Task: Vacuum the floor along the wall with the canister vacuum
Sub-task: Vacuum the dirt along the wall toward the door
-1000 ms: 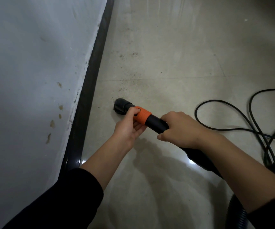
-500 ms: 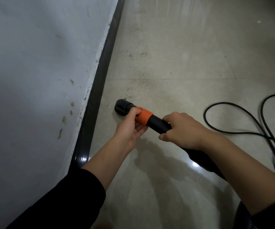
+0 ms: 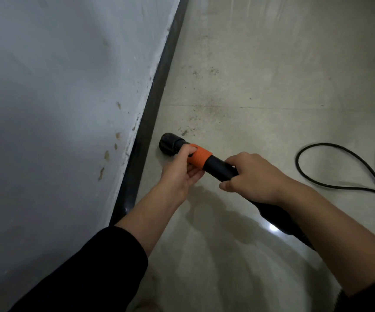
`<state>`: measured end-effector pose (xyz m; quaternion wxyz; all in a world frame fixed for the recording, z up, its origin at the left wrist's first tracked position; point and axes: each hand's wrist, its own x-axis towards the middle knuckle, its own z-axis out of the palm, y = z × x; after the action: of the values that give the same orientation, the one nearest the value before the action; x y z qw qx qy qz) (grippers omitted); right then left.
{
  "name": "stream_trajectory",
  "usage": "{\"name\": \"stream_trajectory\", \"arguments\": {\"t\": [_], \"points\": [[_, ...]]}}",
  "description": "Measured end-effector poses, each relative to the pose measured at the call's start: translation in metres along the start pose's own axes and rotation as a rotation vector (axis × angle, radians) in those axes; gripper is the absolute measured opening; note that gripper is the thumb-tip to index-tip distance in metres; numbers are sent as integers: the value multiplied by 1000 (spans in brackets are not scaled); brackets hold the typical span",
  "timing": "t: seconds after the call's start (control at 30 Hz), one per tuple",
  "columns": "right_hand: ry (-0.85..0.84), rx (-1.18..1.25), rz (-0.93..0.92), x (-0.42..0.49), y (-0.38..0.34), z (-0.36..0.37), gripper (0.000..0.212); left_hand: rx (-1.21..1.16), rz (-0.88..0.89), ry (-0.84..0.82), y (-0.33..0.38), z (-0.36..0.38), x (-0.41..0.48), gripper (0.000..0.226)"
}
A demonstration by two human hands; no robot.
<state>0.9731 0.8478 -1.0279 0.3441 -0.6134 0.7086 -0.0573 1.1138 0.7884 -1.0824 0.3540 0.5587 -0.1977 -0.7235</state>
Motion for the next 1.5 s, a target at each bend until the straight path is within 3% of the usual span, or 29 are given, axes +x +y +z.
{"name": "stream_trajectory", "arguments": {"t": [0.47,0.83,1.27,1.5], "points": [[-26,-4,-59,3,-8,9,18,-17,17,87,-1,-15,-2,32],[-29,-36,-146,-12,-4,22,9,-44,88,209,-22,-24,-16,17],[-39,41,-88,-19,21,-2,12,-38,78,149,-28,10,-24,18],[-65,88,-116,-14,18,6,14,-29,90,207,-28,-2,-27,19]]}}
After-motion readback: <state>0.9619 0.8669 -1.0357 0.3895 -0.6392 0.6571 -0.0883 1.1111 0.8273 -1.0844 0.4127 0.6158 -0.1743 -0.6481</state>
